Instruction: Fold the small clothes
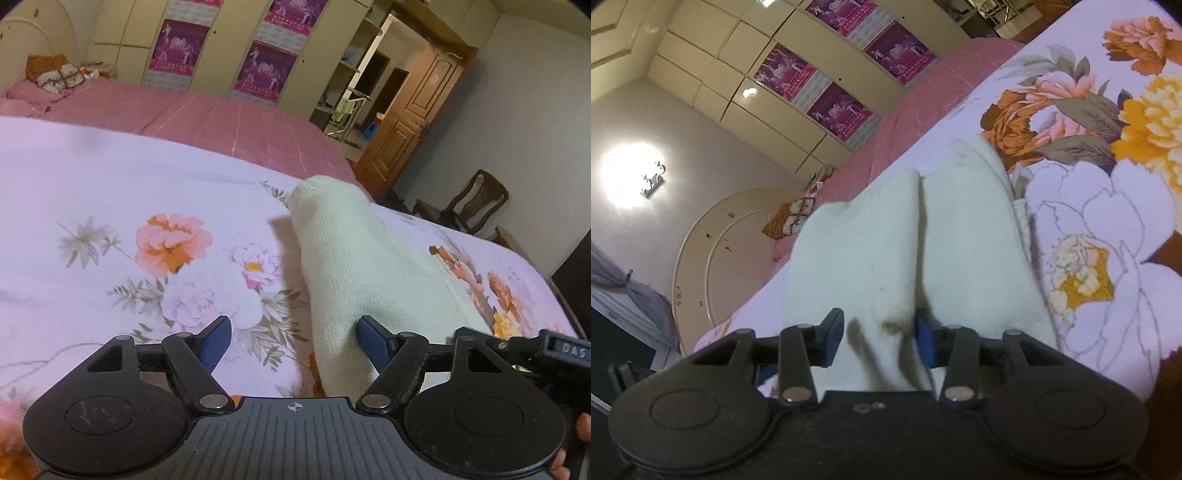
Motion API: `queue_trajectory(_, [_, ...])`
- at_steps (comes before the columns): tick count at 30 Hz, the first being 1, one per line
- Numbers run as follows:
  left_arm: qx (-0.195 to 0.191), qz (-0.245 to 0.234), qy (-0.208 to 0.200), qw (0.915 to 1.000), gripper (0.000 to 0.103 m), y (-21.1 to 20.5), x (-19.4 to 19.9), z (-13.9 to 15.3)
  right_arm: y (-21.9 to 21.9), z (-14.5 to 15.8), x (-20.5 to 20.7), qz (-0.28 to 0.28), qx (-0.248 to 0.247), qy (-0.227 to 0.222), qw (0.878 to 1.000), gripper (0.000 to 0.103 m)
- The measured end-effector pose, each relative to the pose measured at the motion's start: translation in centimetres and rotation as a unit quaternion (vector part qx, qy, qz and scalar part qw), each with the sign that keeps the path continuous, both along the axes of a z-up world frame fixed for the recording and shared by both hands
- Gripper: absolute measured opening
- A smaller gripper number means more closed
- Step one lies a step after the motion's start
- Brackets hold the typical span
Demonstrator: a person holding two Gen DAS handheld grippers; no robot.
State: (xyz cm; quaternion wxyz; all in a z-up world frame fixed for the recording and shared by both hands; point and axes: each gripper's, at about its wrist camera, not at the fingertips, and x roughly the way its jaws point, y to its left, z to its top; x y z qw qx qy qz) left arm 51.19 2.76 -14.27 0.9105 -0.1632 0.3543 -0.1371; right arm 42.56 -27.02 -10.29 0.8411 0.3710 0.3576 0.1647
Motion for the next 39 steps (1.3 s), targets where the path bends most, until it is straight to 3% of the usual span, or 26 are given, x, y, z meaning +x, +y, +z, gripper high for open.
queue_trajectory(2, [0.000, 0.002, 0.003, 1.0000, 0.075, -0.2, 0.1, 0.0, 0.8, 0.3, 0.4, 0.011, -0.025, 0.003, 1.000, 0.031])
queue_trajectory(3, [0.003, 0.002, 0.001, 1.0000, 0.075, -0.5, 0.0, 0.4, 1.3, 0.8, 0.5, 0.018, -0.054, -0.003, 0.998, 0.016])
queue_trajectory(4, [0.010, 0.002, -0.006, 0.9999, 0.075, -0.8, -0.2, 0.9, 1.8, 1.4, 0.1, 0.018, -0.081, -0.019, 0.996, 0.016])
queue_trajectory(6, [0.012, -0.006, -0.021, 0.9997, 0.075, -1.5, -0.5, 1.8, 2.5, 3.3, -1.1, 0.018, -0.127, -0.063, 0.990, 0.015])
queue_trajectory(10, [0.029, -0.032, -0.026, 0.9987, 0.075, -3.9, -0.4, 2.5, 1.6, 6.2, -3.4, 0.008, -0.158, -0.097, 0.983, 0.015])
queue_trajectory(13, [0.071, -0.051, -0.012, 0.9961, 0.075, -6.2, -0.2, 1.8, -0.3, 6.2, -4.5, -0.006, -0.165, -0.088, 0.982, 0.015])
queue_trajectory(16, [0.065, -0.052, -0.001, 0.9966, 0.075, -6.9, -0.2, 1.2, -2.2, 2.8, -3.1, -0.016, -0.156, -0.009, 0.988, 0.015])
queue_trajectory(20, [0.053, -0.050, -0.015, 0.9972, 0.075, -6.1, -0.3, 2.3, -2.9, 2.4, -3.4, -0.022, -0.129, -0.022, 0.991, 0.017])
queue_trajectory(23, [0.034, -0.038, -0.036, 0.9981, 0.075, -5.2, 0.1, 2.9, -3.3, 2.9, -3.3, -0.041, -0.131, -0.041, 0.990, 0.029])
queue_trajectory(26, [0.035, -0.033, -0.030, 0.9984, 0.075, -5.3, 1.1, 2.5, -4.6, 2.6, -1.3, -0.065, -0.107, -0.031, 0.992, 0.031])
queue_trajectory(29, [0.046, -0.032, -0.012, 0.9983, 0.075, -5.8, 1.8, 1.3, -4.4, 2.5, 1.2, -0.065, -0.118, -0.024, 0.991, 0.030])
queue_trajectory(31, [0.048, -0.030, -0.009, 0.9984, 0.075, -5.3, 1.7, 0.7, -3.1, 2.6, 2.5, -0.039, -0.160, -0.036, 0.986, 0.015])
queue_trajectory(32, [0.047, -0.027, -0.008, 0.9985, 0.075, -5.0, 1.5, 0.6, -1.9, 3.0, 2.7, -0.020, -0.203, -0.058, 0.977, 0.013])
queue_trajectory(34, [0.050, -0.027, -0.009, 0.9984, 0.075, -4.8, 1.4, 0.4, 0.6, 4.1, 2.5, 0.017, -0.293, -0.109, 0.950, 0.013])
queue_trajectory(36, [0.052, -0.029, -0.007, 0.9982, 0.075, -5.0, 1.5, 0.4, 2.0, 3.8, 3.0, 0.033, -0.359, -0.114, 0.926, 0.013])
queue_trajectory(37, [0.057, -0.032, -0.005, 0.9978, 0.075, -5.3, 1.6, 0.5, 1.8, 3.3, 3.5, 0.031, -0.364, -0.096, 0.926, 0.013])
queue_trajectory(39, [0.067, -0.036, -0.004, 0.9971, 0.075, -5.8, 1.7, 0.7, 0.3, 2.5, 3.9, 0.008, -0.332, -0.069, 0.941, 0.014])
